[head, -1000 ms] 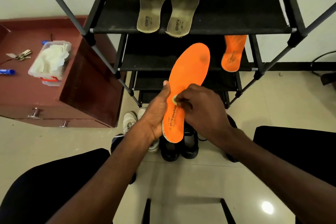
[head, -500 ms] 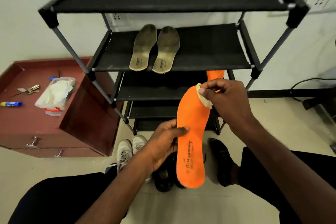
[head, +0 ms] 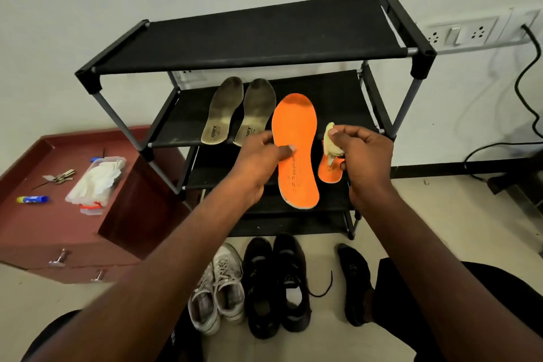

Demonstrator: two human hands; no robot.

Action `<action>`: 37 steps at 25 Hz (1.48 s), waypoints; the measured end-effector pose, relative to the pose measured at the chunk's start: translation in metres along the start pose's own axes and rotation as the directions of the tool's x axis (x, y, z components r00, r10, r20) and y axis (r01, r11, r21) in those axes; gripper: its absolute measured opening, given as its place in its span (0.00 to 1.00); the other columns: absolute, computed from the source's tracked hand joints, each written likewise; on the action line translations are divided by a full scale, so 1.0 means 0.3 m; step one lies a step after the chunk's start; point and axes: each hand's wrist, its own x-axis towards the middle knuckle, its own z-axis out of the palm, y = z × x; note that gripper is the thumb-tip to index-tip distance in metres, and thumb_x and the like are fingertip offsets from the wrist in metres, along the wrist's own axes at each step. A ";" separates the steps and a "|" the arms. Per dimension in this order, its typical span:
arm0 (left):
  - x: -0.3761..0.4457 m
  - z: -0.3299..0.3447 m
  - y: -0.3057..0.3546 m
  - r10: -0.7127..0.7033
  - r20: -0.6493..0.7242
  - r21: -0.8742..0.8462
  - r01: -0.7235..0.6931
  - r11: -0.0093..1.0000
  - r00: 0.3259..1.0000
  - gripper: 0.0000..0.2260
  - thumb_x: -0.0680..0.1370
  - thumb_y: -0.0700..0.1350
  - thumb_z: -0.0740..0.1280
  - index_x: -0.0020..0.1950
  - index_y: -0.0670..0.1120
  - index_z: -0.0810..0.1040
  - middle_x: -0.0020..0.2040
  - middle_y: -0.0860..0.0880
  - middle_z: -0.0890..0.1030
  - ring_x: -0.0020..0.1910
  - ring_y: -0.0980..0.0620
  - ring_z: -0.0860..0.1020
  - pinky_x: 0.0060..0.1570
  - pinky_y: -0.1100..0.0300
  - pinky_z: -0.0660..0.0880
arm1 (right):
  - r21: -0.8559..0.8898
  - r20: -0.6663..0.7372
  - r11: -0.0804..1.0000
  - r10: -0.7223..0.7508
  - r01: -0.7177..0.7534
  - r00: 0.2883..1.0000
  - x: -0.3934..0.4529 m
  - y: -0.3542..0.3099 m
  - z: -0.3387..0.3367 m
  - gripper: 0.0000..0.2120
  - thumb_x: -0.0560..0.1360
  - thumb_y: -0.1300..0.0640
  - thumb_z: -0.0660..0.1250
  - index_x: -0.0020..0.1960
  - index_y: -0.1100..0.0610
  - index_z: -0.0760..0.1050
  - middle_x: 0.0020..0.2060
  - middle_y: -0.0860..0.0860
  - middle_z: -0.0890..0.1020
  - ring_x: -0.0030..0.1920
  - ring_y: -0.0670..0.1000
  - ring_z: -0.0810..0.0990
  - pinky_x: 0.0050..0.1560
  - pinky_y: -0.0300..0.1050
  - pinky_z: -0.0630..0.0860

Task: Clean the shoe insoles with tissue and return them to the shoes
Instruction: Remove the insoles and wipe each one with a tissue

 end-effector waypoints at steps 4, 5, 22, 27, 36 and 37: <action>0.235 0.059 0.100 0.075 -0.061 0.095 -0.069 0.993 0.995 0.30 0.77 0.34 0.75 0.77 0.44 0.69 0.61 0.44 0.83 0.54 0.49 0.83 0.42 0.57 0.80 | 0.077 -0.012 0.996 0.038 -0.037 0.999 0.069 -0.010 0.029 0.04 0.76 0.63 0.73 0.50 0.58 0.86 0.43 0.51 0.87 0.43 0.49 0.85 0.37 0.37 0.76; 0.290 0.068 0.109 0.104 -0.064 0.156 -0.093 0.983 0.993 0.33 0.76 0.35 0.75 0.78 0.46 0.68 0.64 0.45 0.81 0.54 0.50 0.82 0.41 0.59 0.78 | 0.103 -0.012 0.993 0.060 -0.059 0.998 0.081 -0.010 0.036 0.04 0.76 0.64 0.73 0.50 0.59 0.85 0.43 0.52 0.87 0.40 0.48 0.83 0.34 0.35 0.75; 0.386 0.116 0.000 0.575 -0.188 0.639 -0.346 0.687 0.796 0.16 0.78 0.37 0.65 0.65 0.44 0.80 0.58 0.48 0.83 0.58 0.50 0.81 0.58 0.53 0.78 | 0.149 0.037 0.904 0.399 -0.400 0.916 0.150 0.034 0.036 0.04 0.79 0.61 0.67 0.49 0.56 0.82 0.41 0.55 0.83 0.36 0.50 0.78 0.32 0.42 0.73; 0.038 0.155 -0.213 0.606 -0.259 0.285 -0.541 0.792 0.752 0.10 0.80 0.32 0.64 0.51 0.45 0.82 0.45 0.51 0.83 0.42 0.54 0.80 0.42 0.61 0.76 | 0.089 0.014 0.815 0.574 -0.573 0.819 0.166 0.088 -0.075 0.10 0.79 0.57 0.64 0.57 0.59 0.78 0.43 0.55 0.82 0.46 0.55 0.82 0.34 0.44 0.74; 0.360 0.286 -0.449 0.129 -0.187 0.451 -0.031 0.892 0.974 0.11 0.79 0.39 0.66 0.59 0.45 0.82 0.54 0.47 0.85 0.55 0.46 0.83 0.56 0.52 0.79 | -0.265 0.016 0.845 0.485 -0.464 0.874 0.181 0.093 -0.138 0.17 0.73 0.61 0.76 0.61 0.61 0.80 0.52 0.58 0.86 0.49 0.57 0.85 0.37 0.44 0.75; 0.429 0.305 -0.438 0.088 -0.185 0.495 0.015 0.869 0.979 0.11 0.80 0.42 0.66 0.61 0.43 0.82 0.57 0.45 0.85 0.58 0.44 0.82 0.57 0.53 0.78 | -0.282 0.030 0.852 0.467 -0.440 0.884 0.181 0.090 -0.133 0.16 0.73 0.63 0.76 0.60 0.61 0.80 0.52 0.58 0.86 0.48 0.56 0.85 0.36 0.42 0.74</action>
